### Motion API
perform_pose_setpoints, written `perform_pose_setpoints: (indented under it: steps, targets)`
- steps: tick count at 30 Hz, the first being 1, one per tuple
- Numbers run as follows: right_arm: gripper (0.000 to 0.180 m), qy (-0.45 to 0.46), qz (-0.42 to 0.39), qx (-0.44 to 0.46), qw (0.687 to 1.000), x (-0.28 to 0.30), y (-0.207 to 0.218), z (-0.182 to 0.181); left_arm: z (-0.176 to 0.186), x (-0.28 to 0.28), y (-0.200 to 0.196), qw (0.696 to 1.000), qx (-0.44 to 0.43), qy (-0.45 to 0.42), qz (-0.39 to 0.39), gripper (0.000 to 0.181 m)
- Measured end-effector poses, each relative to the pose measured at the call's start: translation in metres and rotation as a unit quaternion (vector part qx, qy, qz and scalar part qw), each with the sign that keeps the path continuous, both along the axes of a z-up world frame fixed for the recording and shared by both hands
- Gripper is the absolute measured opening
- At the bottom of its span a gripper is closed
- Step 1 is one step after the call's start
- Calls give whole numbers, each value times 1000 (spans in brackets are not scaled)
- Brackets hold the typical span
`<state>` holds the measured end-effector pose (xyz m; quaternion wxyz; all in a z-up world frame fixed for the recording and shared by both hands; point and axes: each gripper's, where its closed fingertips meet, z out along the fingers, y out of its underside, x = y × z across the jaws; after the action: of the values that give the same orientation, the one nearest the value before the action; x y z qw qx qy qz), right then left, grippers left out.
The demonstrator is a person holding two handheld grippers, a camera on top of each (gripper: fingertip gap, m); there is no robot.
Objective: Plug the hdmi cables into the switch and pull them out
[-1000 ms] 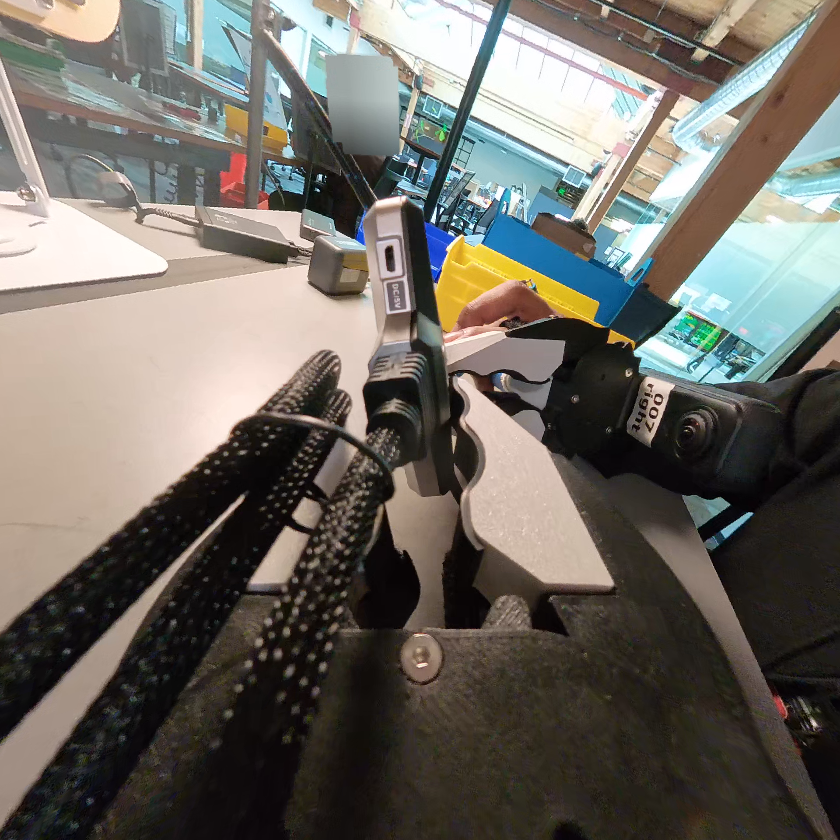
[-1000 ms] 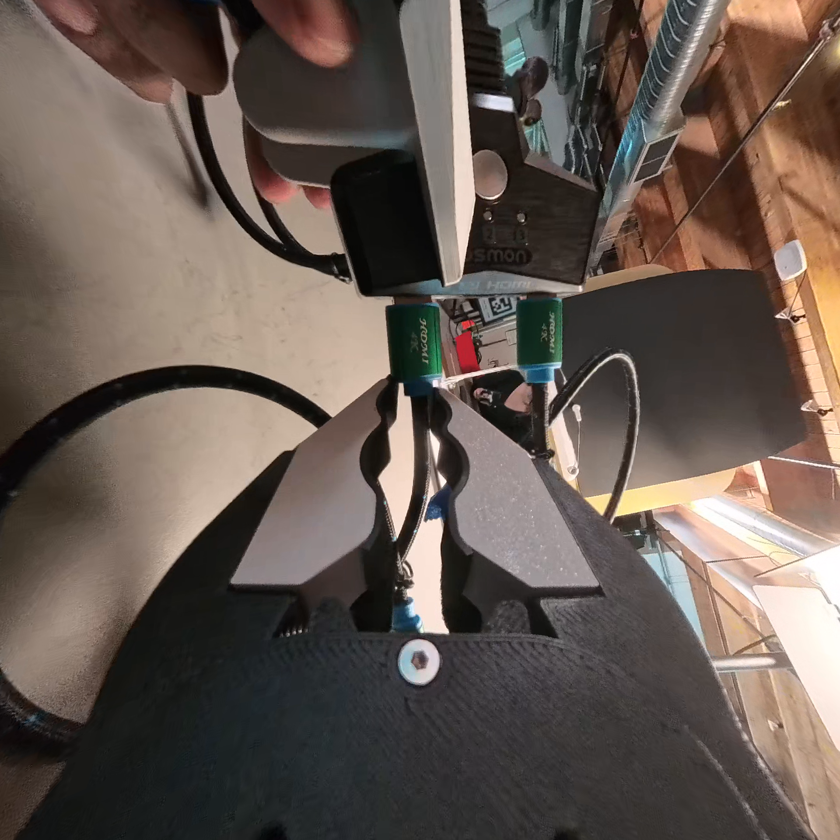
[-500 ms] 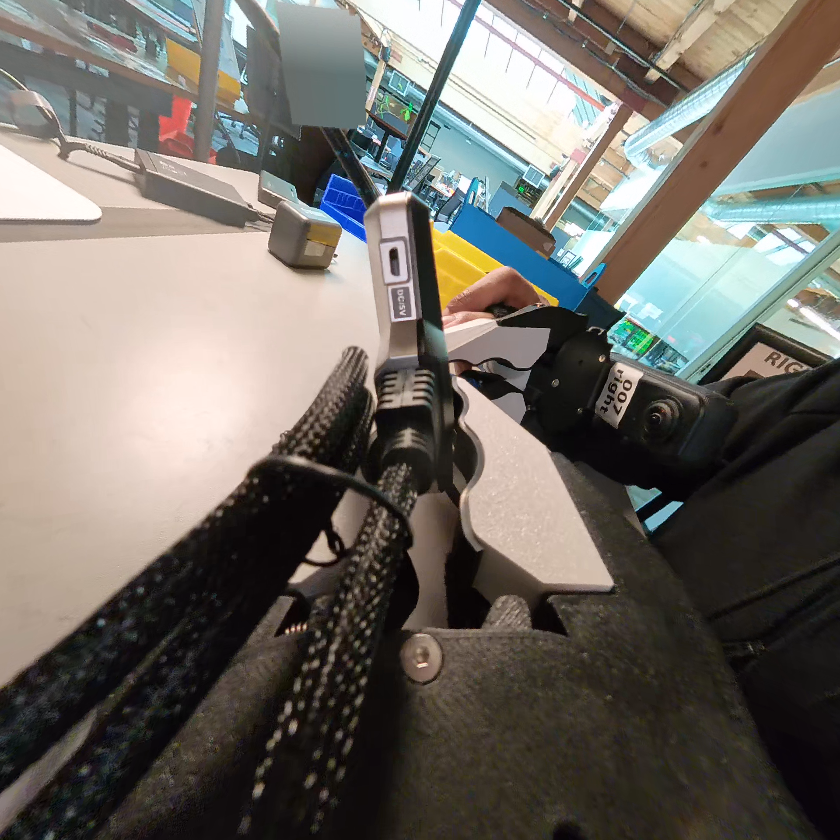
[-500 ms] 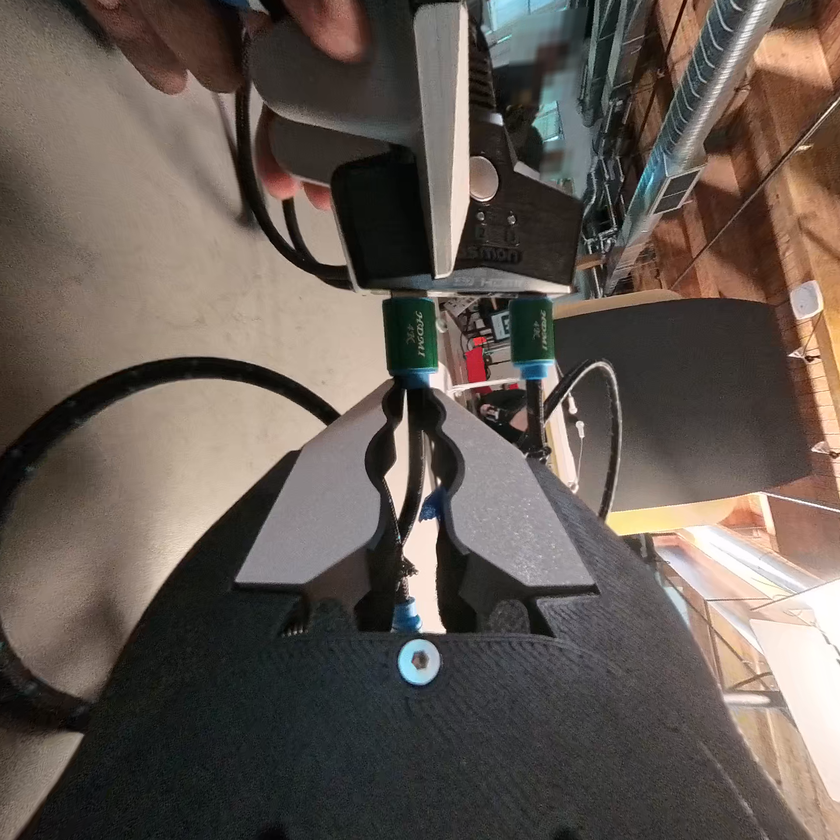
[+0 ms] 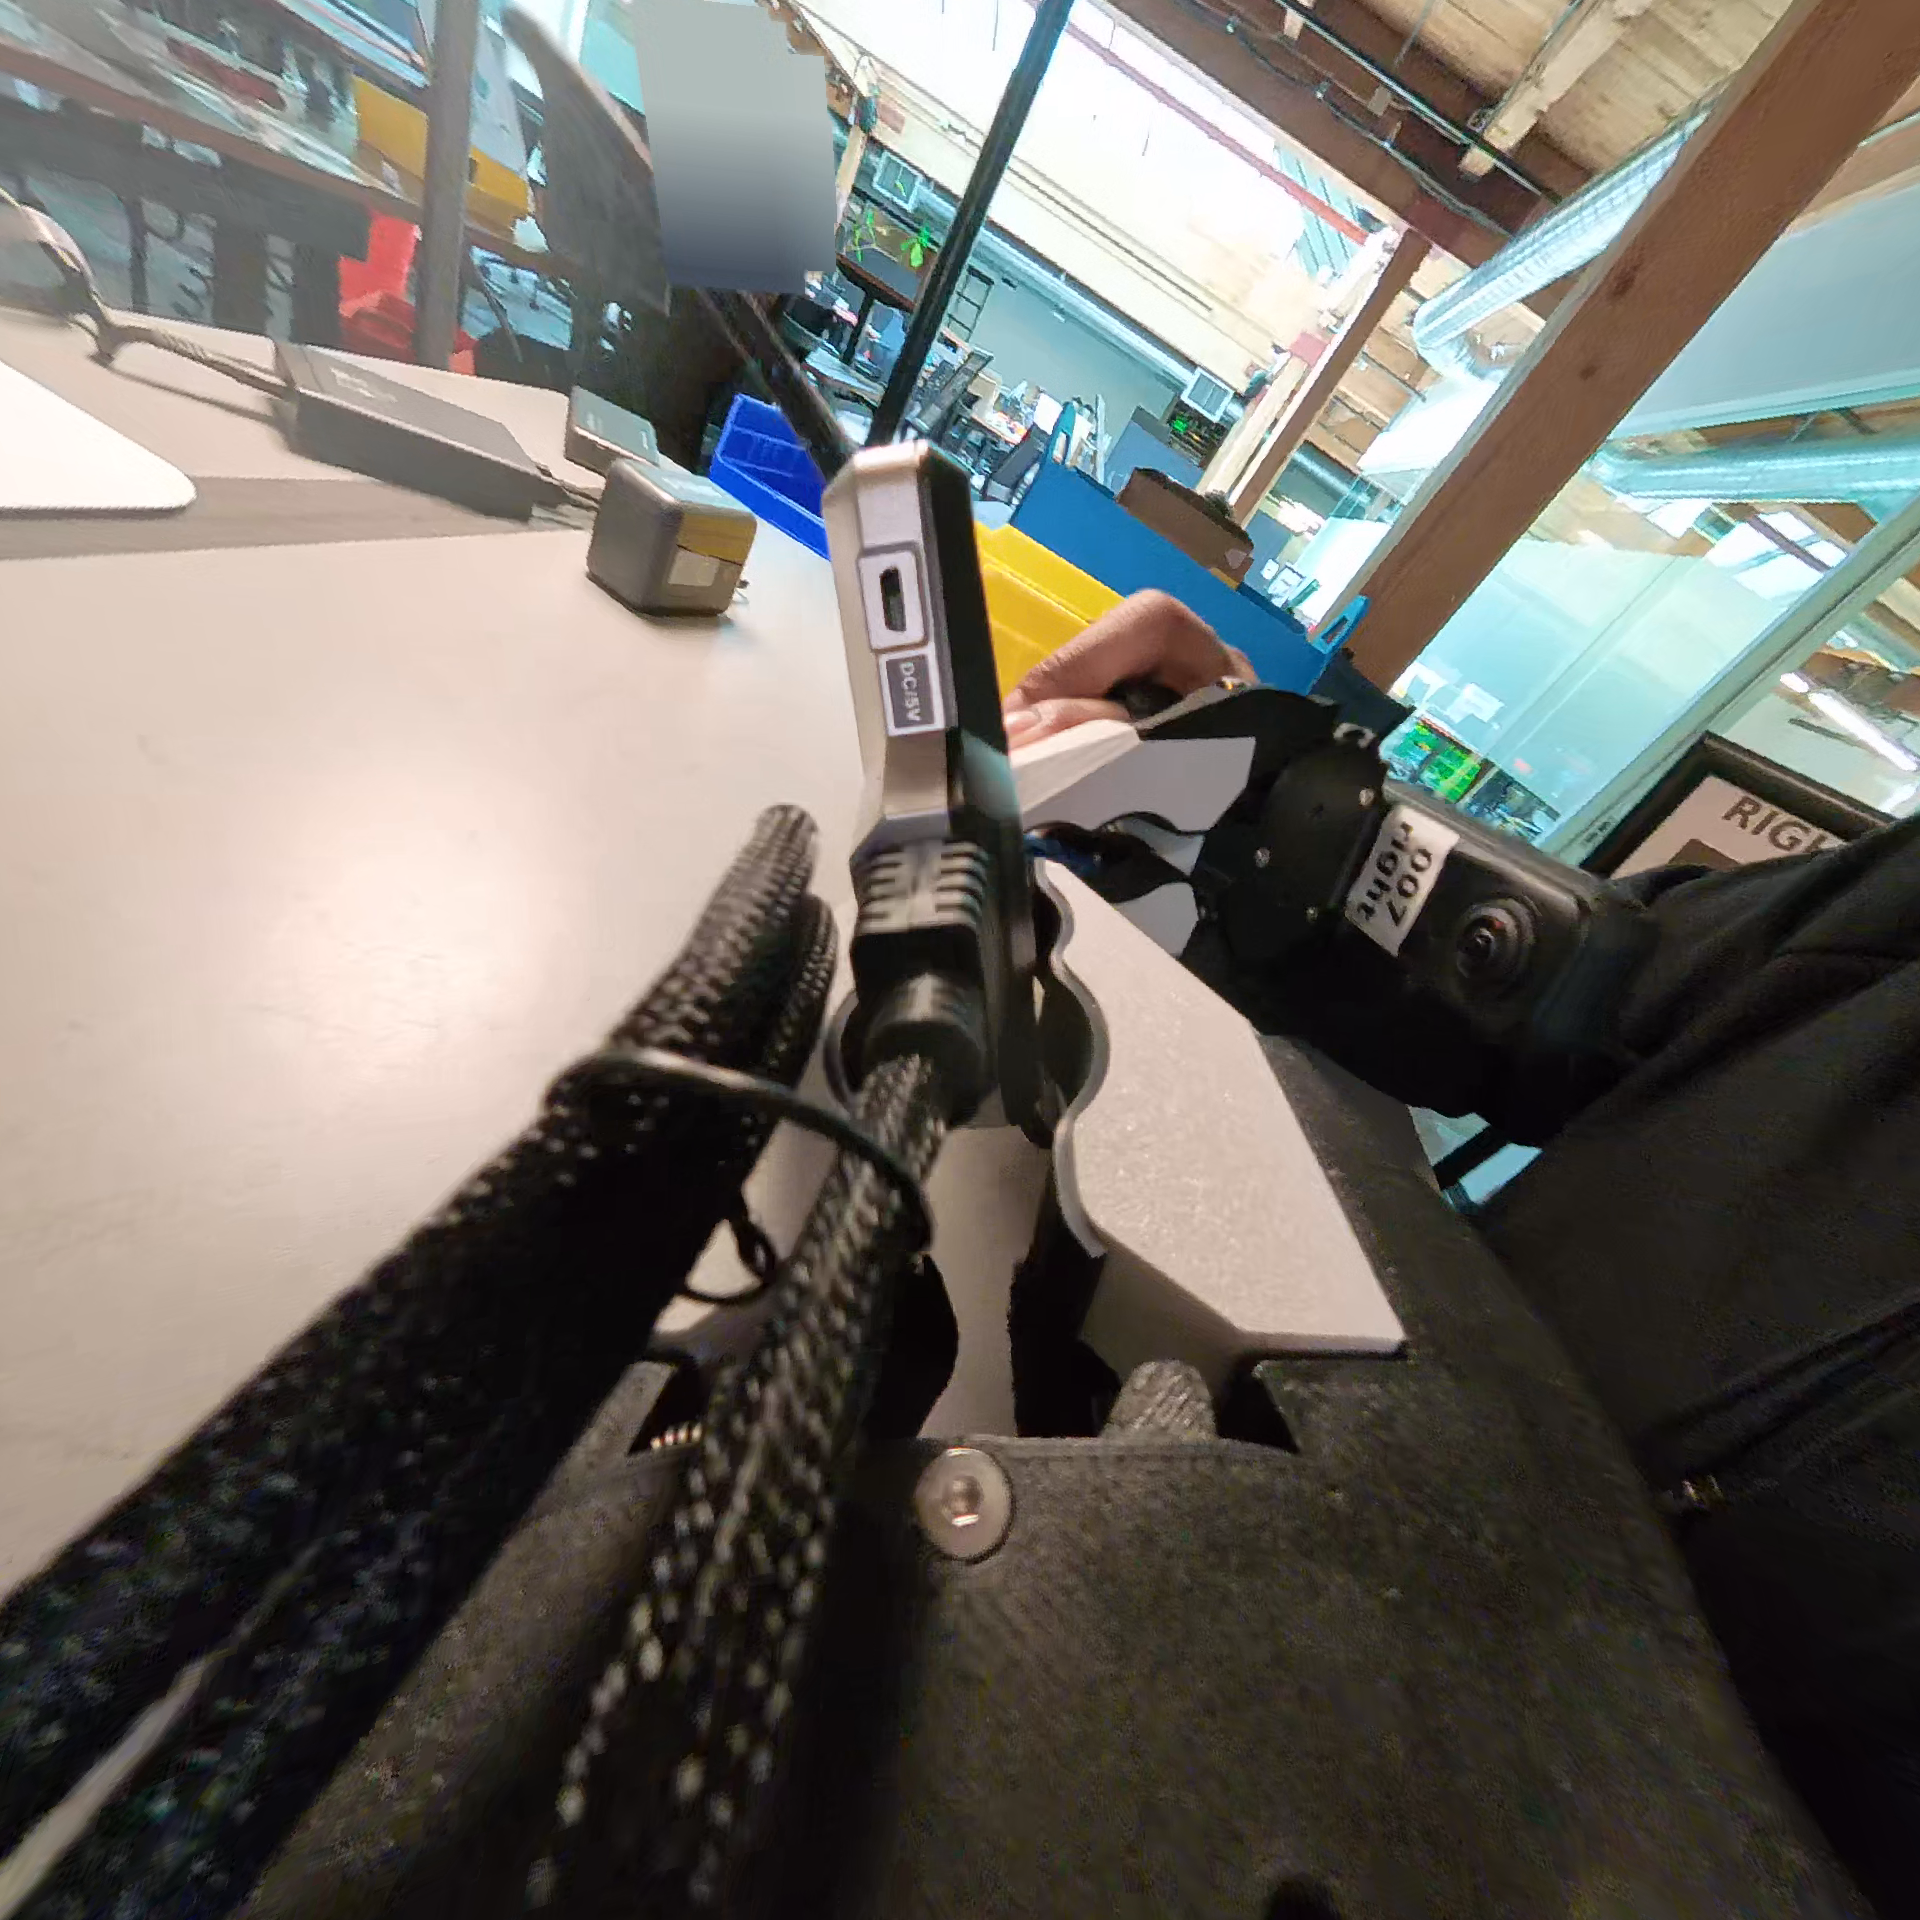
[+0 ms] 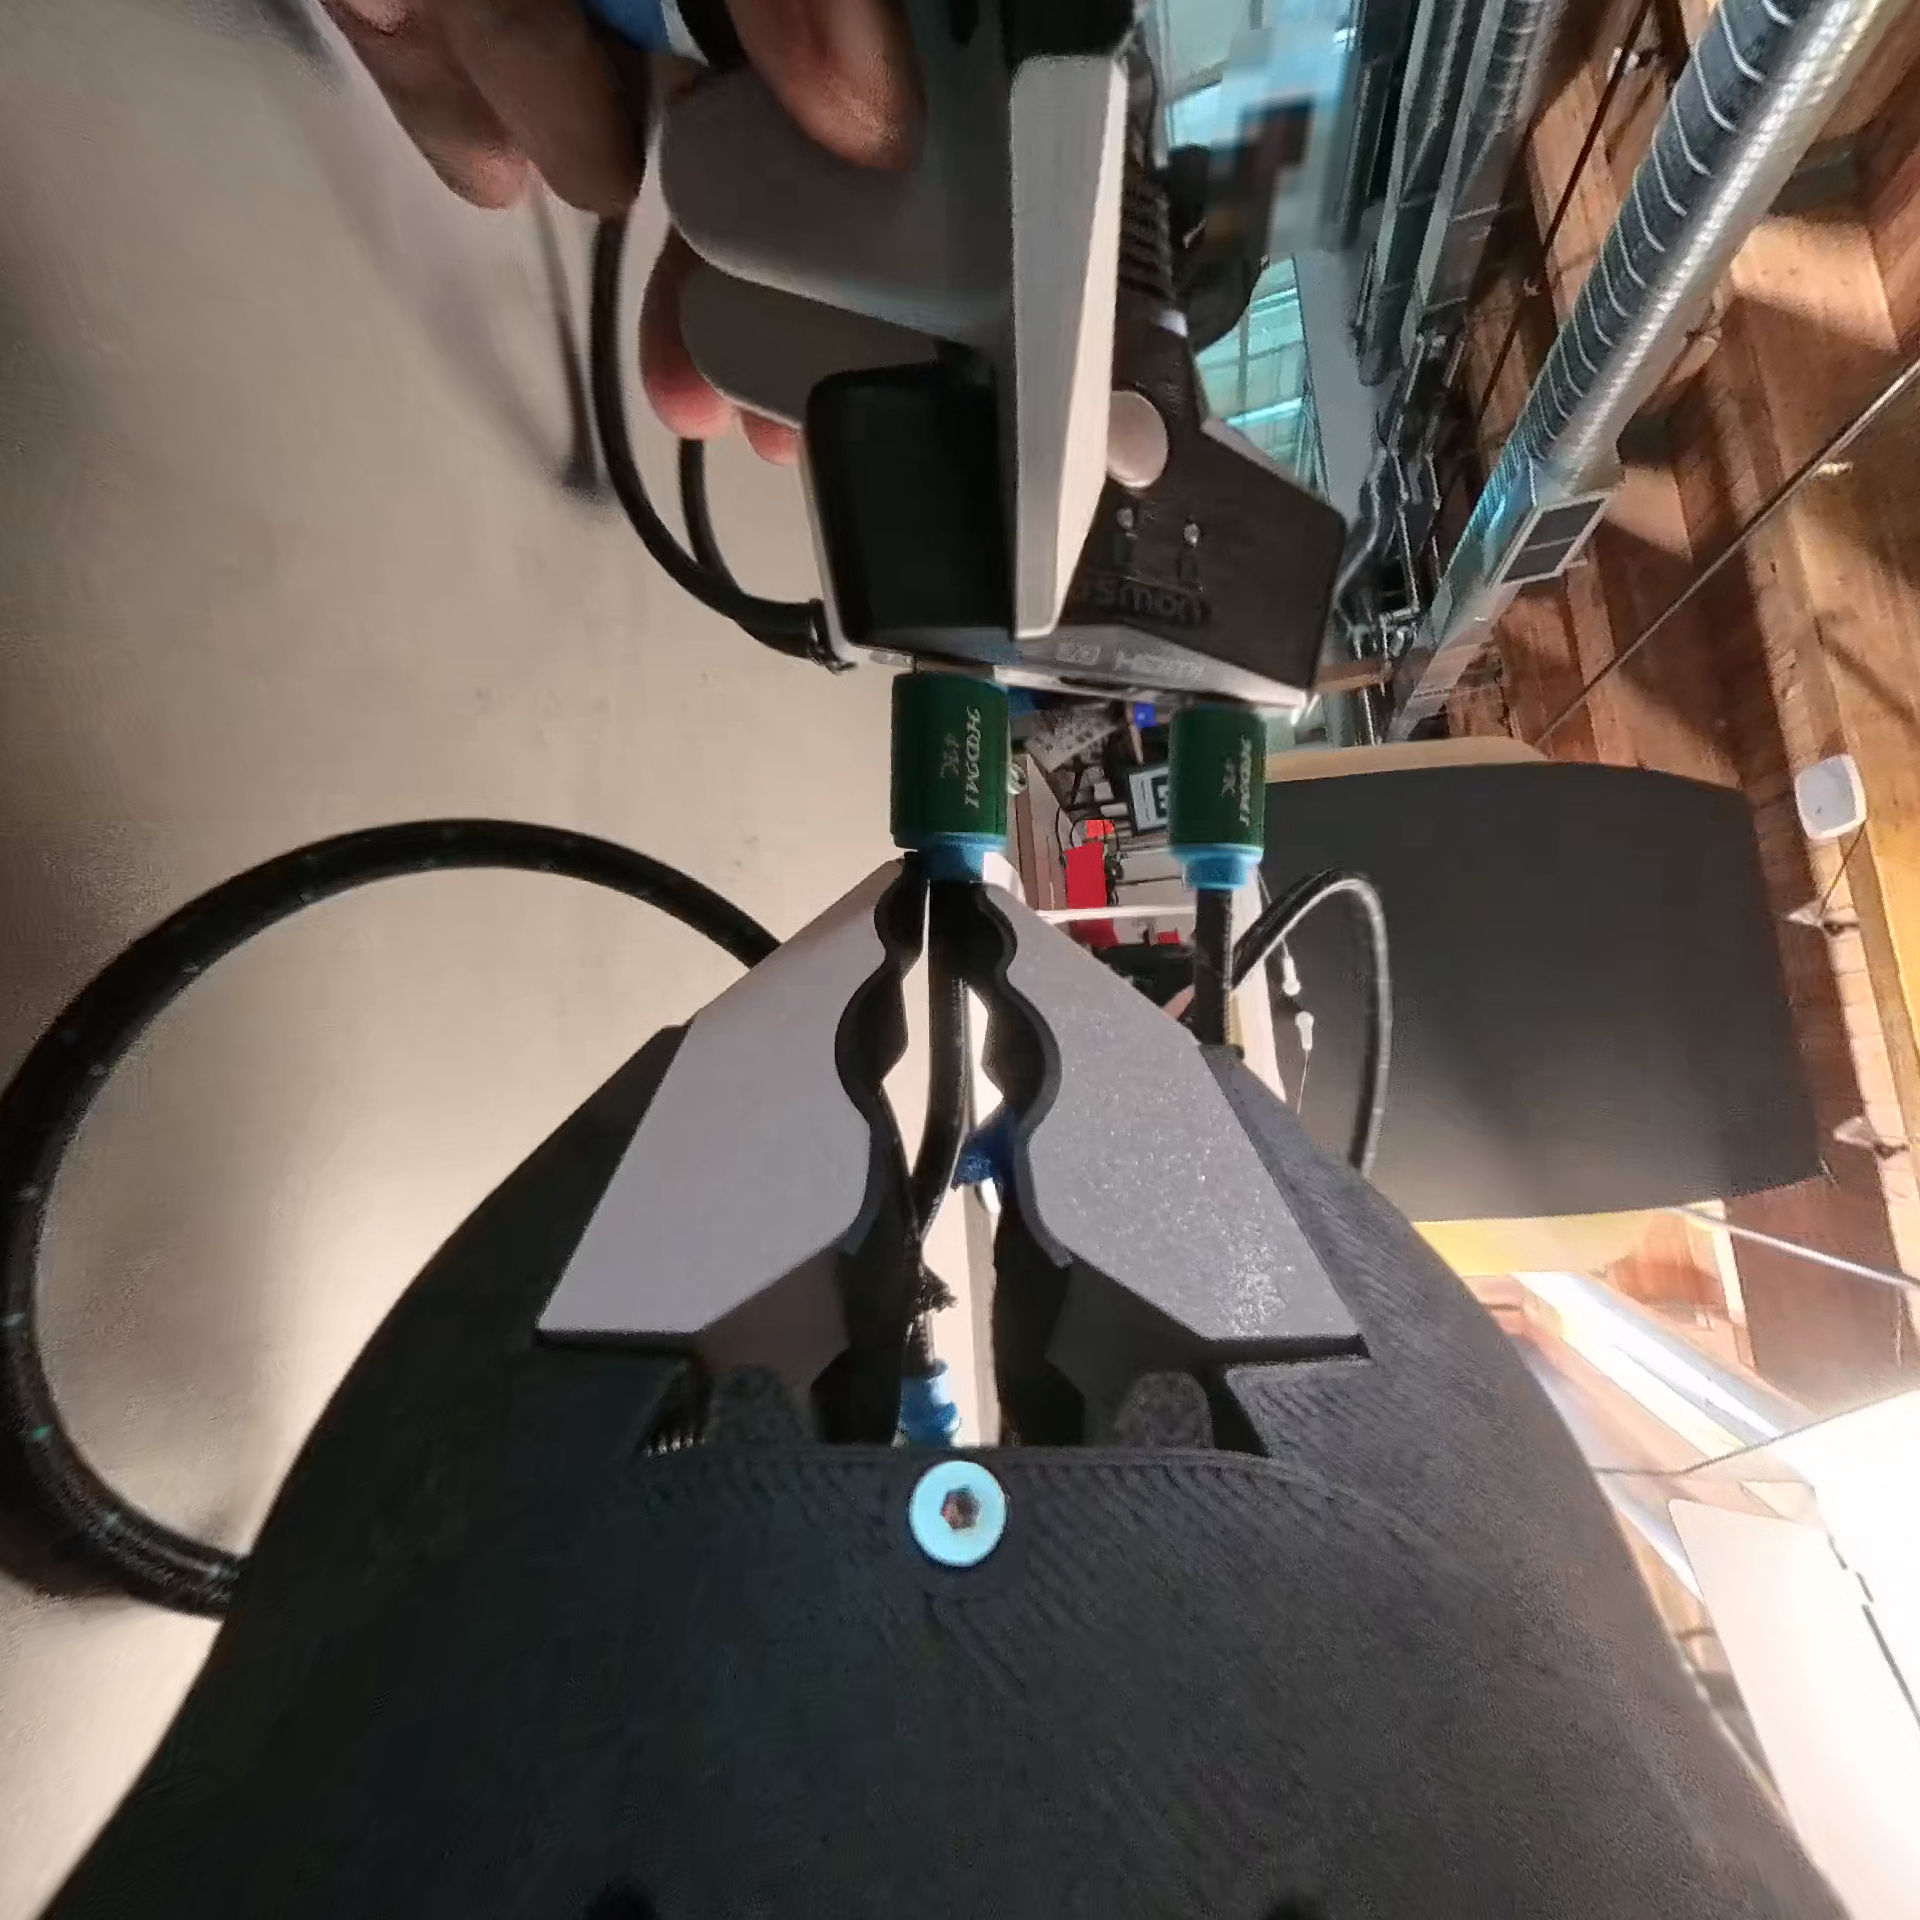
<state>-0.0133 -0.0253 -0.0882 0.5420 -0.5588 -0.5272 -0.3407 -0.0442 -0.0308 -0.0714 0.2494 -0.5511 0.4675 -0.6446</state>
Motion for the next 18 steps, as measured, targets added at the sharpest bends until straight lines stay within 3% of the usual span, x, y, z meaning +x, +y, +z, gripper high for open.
perform_pose_setpoints:
  steps: [18]
  targets:
    - [9,38,18,-47,998,-5,-5,-8,-4,-1,-5,999,14,16,-28,26]
